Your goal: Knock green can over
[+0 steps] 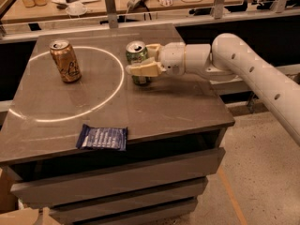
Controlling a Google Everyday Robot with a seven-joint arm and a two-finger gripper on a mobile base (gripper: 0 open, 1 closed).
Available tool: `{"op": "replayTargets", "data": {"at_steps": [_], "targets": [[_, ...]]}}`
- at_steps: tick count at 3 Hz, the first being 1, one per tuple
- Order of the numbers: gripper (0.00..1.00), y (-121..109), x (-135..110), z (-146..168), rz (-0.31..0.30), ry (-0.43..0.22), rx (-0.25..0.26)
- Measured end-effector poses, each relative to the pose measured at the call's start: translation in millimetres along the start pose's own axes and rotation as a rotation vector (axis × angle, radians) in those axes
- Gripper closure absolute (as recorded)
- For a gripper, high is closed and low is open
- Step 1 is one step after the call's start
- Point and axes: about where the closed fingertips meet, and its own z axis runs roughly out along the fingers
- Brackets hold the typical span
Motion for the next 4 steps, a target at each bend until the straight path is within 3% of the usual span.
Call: {"op": "replayTargets", "data": {"at_steps": [1,2,3,4], "targets": [[0.85,1,-41,-7,-0.222,-0.002,0.001],[1.0,5,-89,-15,-0.498,-0.028,0.016],[1.0,6,-91,-10,-0.593,-0.023,0.005],[1.0,9,-87,-10,-0.667,0.049,-0.102]]}}
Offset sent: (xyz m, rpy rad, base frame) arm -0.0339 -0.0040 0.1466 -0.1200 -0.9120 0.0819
